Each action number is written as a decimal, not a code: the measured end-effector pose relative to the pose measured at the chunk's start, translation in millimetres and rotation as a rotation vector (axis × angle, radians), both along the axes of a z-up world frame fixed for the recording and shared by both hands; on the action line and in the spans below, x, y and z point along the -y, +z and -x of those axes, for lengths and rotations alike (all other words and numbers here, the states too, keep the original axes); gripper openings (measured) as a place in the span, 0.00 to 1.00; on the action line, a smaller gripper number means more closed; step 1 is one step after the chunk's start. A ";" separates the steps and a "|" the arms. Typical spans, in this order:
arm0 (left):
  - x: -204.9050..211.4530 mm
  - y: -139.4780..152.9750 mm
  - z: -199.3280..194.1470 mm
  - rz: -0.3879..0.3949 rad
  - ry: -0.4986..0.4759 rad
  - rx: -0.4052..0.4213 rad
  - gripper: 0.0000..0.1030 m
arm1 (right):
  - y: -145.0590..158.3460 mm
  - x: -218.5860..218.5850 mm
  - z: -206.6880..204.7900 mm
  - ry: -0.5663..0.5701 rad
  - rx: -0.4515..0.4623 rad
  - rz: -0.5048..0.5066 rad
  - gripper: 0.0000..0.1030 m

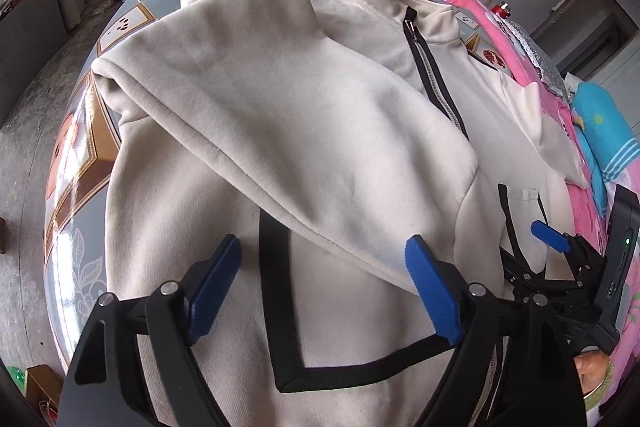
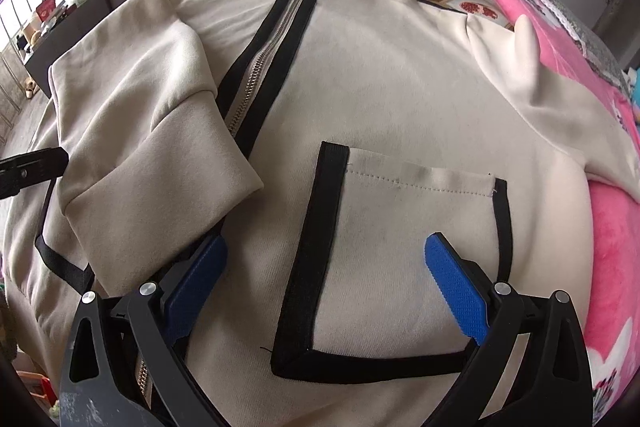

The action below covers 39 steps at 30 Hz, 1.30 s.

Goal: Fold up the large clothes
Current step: 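Carry the grasped sleeve across the jacket body toward the other sleeve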

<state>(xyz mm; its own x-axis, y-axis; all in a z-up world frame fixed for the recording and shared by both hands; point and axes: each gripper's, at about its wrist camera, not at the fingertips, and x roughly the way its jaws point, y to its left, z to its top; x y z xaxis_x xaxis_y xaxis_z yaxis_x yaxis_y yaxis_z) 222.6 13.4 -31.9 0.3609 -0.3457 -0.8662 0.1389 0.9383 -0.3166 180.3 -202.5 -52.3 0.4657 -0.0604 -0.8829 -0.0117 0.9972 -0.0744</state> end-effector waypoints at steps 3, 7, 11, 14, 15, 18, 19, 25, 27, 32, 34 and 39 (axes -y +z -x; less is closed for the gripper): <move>2.2 -1.1 0.8 0.010 -0.023 0.009 0.90 | -1.4 7.8 1.2 0.000 -0.013 -0.053 0.93; 5.3 -2.2 0.9 0.018 -0.045 0.019 0.95 | -0.5 7.0 1.1 0.012 -0.024 -0.045 0.93; 4.6 -2.7 2.5 0.023 -0.064 0.031 0.95 | 0.4 7.3 1.0 0.012 -0.018 -0.046 0.93; 0.4 -3.2 4.6 0.049 -0.077 0.042 0.95 | 0.7 8.4 1.7 0.017 -0.003 -0.048 0.93; -1.3 -3.3 4.8 0.061 -0.083 0.043 0.95 | 0.6 8.3 3.2 0.020 0.004 -0.048 0.93; -4.5 -2.9 3.1 0.081 -0.099 0.025 0.95 | 0.6 8.6 6.6 0.036 0.014 -0.050 0.93; -5.9 -2.8 2.3 0.091 -0.100 0.021 0.95 | 0.9 8.9 7.4 0.044 0.010 -0.051 0.93; -16.9 -3.7 2.4 0.171 -0.083 0.021 0.95 | 24.7 24.6 11.2 0.049 0.016 -0.115 0.93; -20.9 -4.0 2.2 0.202 -0.075 0.020 0.95 | 41.5 36.4 16.3 0.040 0.051 -0.192 0.93; -21.5 -3.1 0.3 0.216 -0.068 0.006 0.95 | 64.3 64.1 14.8 0.032 0.040 -0.539 0.91; -18.0 -1.7 1.1 0.189 -0.068 0.007 0.95 | 61.9 60.5 8.3 0.033 -0.002 -0.663 0.86; -12.3 7.6 13.6 0.056 -0.092 0.085 0.95 | 30.9 39.3 -6.9 0.004 -0.161 -0.912 0.68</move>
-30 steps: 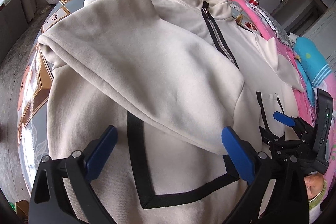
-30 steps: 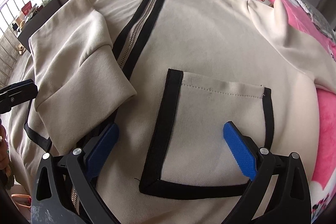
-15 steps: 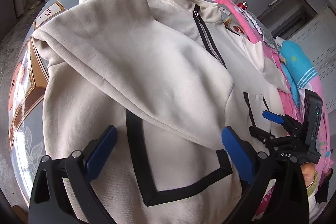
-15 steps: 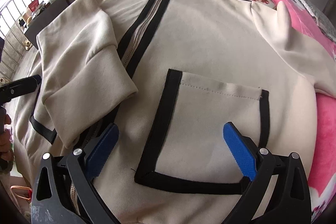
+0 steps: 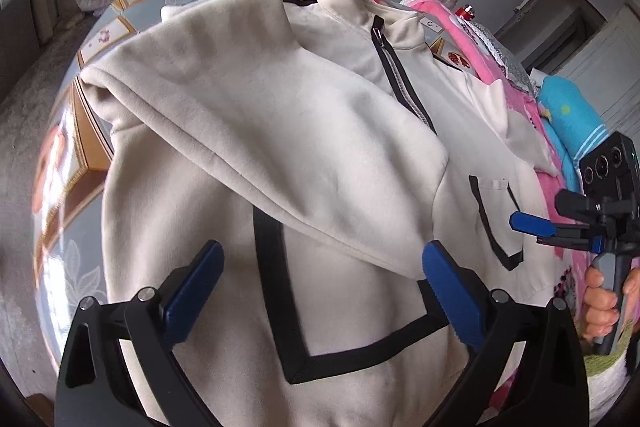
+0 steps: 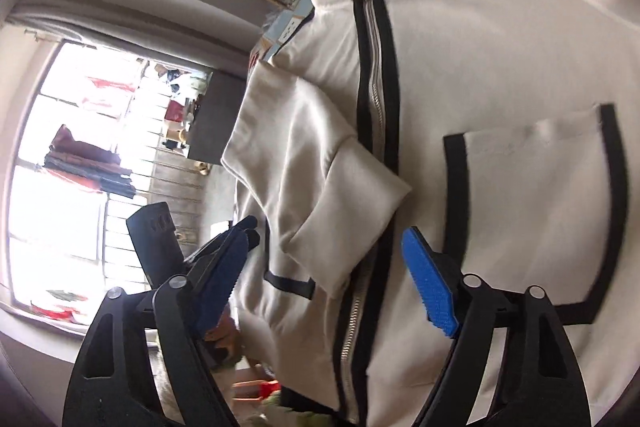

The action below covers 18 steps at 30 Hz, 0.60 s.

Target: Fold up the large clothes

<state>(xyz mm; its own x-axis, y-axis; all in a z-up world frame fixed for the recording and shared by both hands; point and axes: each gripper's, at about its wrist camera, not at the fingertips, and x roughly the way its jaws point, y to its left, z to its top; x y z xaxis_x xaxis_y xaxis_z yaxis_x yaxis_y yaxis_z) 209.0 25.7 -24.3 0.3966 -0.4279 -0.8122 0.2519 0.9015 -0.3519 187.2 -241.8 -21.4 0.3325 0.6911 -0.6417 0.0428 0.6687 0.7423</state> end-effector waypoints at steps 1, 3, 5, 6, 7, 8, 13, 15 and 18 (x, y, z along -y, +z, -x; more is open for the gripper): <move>1.8 3.3 4.3 -0.049 -0.013 0.037 0.95 | -6.2 -3.8 -4.1 -0.002 -0.026 -0.018 0.64; 6.5 9.6 13.3 -0.177 -0.039 0.124 0.95 | -15.9 -9.3 -12.7 -0.016 -0.065 -0.003 0.60; 8.7 11.1 19.5 -0.283 -0.061 0.188 0.95 | -25.1 -14.2 -18.2 -0.032 -0.105 0.029 0.57; 7.6 10.6 20.8 -0.316 -0.064 0.208 0.95 | -29.9 -16.0 -20.5 -0.039 -0.125 0.036 0.55; 6.0 9.7 21.7 -0.339 -0.065 0.224 0.95 | -31.5 -17.1 -20.8 -0.040 -0.137 0.034 0.52; 3.5 8.1 21.6 -0.357 -0.063 0.234 0.95 | -33.7 -19.1 -21.8 -0.041 -0.146 0.038 0.52; -13.9 0.7 16.6 -0.401 -0.006 0.261 0.93 | -37.1 -22.7 -25.9 -0.044 -0.147 0.061 0.37; -22.2 -0.7 12.2 -0.395 0.024 0.261 0.88 | -35.6 -24.9 -25.9 -0.044 -0.133 0.109 0.23; -34.9 -1.4 5.8 -0.385 0.075 0.251 0.76 | -31.6 -20.4 -22.0 -0.046 -0.105 0.165 0.03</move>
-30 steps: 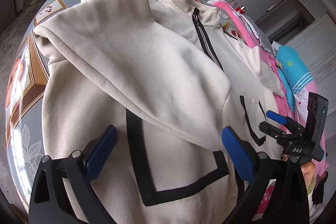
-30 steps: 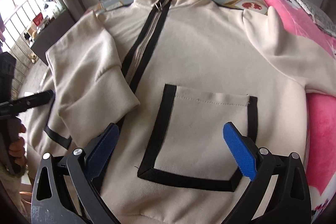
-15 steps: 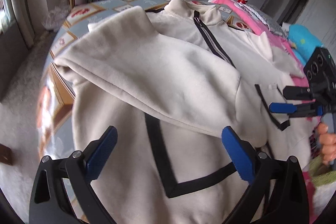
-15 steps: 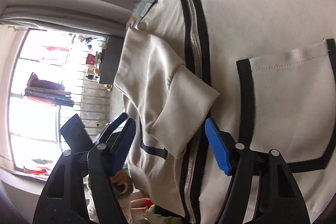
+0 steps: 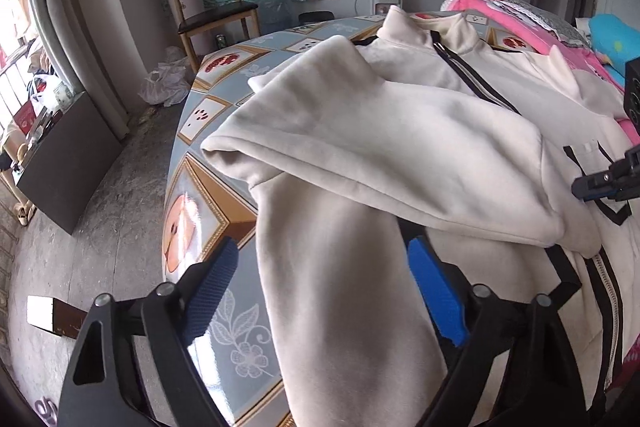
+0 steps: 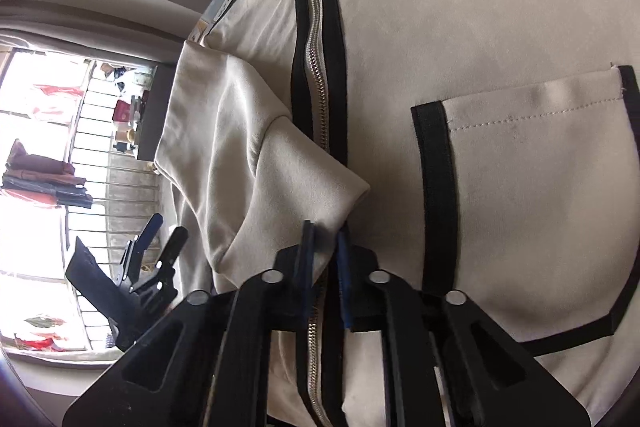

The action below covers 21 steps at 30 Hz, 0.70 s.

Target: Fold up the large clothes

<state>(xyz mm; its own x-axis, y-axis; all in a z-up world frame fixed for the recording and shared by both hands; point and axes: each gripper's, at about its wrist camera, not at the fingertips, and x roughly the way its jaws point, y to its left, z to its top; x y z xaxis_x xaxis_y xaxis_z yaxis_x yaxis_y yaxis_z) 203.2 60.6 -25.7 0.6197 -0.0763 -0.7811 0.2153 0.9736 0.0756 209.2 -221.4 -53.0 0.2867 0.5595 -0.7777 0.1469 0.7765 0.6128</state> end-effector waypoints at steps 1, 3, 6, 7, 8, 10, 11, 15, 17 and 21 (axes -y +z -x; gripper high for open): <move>-4.1 0.0 -2.1 0.004 0.015 -0.002 0.73 | 4.8 -0.2 -1.3 0.007 0.019 0.004 0.03; -12.1 0.0 -6.1 0.020 0.041 -0.009 0.63 | 24.0 -3.3 -8.0 0.016 0.093 0.056 0.02; -22.5 -0.3 -12.2 0.040 0.074 -0.024 0.53 | 65.9 -8.0 -28.0 0.044 0.222 0.106 0.02; -25.4 0.1 -14.0 0.041 0.085 -0.027 0.51 | 82.8 -6.6 -36.7 0.044 0.266 0.118 0.02; -29.2 0.7 -14.6 0.043 0.098 -0.029 0.49 | 101.5 -2.8 -45.4 0.034 0.316 0.135 0.02; -35.2 2.0 -16.5 0.053 0.121 -0.032 0.47 | 132.9 11.2 -58.9 0.000 0.406 0.162 0.02; -38.1 2.7 -17.4 0.058 0.131 -0.034 0.46 | 144.5 21.5 -65.0 -0.024 0.434 0.169 0.02; -44.2 1.8 -17.8 0.063 0.153 -0.041 0.45 | 152.0 71.9 -78.2 -0.119 0.424 0.185 0.02; -45.4 0.2 -17.0 0.064 0.153 -0.048 0.45 | 137.4 90.9 -84.8 -0.156 0.373 0.206 0.02; -44.8 -2.1 -15.8 0.063 0.146 -0.058 0.45 | 111.9 125.5 -87.0 -0.211 0.283 0.202 0.02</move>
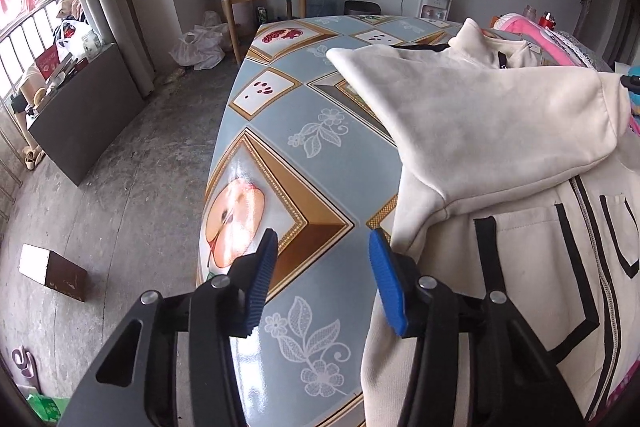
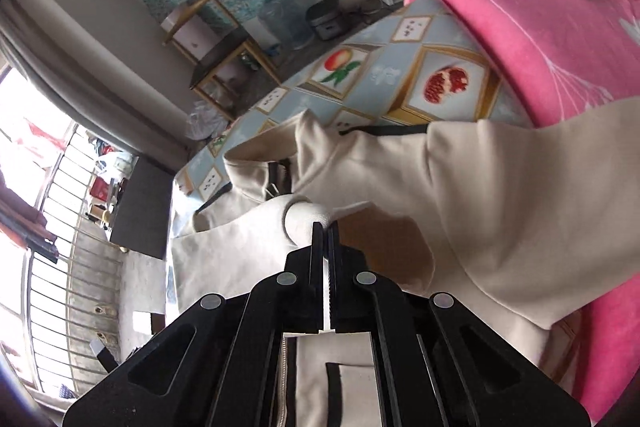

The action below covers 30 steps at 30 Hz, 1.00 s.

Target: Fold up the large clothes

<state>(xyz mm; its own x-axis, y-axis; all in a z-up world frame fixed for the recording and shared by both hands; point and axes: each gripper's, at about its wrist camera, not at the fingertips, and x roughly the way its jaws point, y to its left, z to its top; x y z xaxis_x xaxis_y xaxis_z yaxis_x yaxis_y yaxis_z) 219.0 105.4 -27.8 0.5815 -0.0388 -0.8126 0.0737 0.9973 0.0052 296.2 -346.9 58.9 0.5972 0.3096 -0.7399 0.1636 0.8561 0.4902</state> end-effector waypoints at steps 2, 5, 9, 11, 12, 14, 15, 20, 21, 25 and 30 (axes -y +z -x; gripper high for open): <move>0.5 1.6 0.6 0.012 -0.007 0.000 0.45 | -1.5 8.0 2.2 -0.007 0.001 -0.024 0.02; 1.1 5.9 -2.7 0.052 -0.025 0.000 0.45 | -7.7 8.2 -2.4 0.019 -0.024 -0.045 0.02; 7.2 6.2 -4.3 0.067 -0.053 -0.013 0.45 | -31.9 6.3 -17.8 0.039 -0.111 -0.004 0.07; 8.4 5.8 -4.9 0.067 -0.051 -0.017 0.45 | -37.3 13.4 -19.2 0.000 -0.126 0.072 0.18; 7.7 6.0 -4.9 0.068 -0.049 -0.017 0.45 | -36.2 16.7 -17.4 -0.019 -0.116 0.105 0.26; 5.9 8.1 -3.4 0.071 -0.045 -0.012 0.45 | -34.6 20.6 -14.1 -0.039 -0.104 0.164 0.33; 4.8 9.0 -2.3 0.070 -0.044 -0.009 0.45 | -34.6 20.2 -12.0 -0.031 -0.105 0.184 0.34; -1.5 12.4 0.2 0.057 -0.036 -0.006 0.45 | -48.3 7.8 -8.4 0.019 -0.152 0.271 0.35; -2.2 14.7 1.3 0.058 -0.033 -0.002 0.45 | -51.8 3.9 -7.5 0.028 -0.160 0.279 0.35; -6.6 32.4 7.0 0.072 -0.034 0.028 0.45 | -52.6 -15.9 -3.8 0.062 -0.123 0.332 0.33; -9.2 49.6 5.8 0.047 -0.043 0.047 0.45 | -63.7 -47.9 -6.8 0.129 -0.123 0.476 0.26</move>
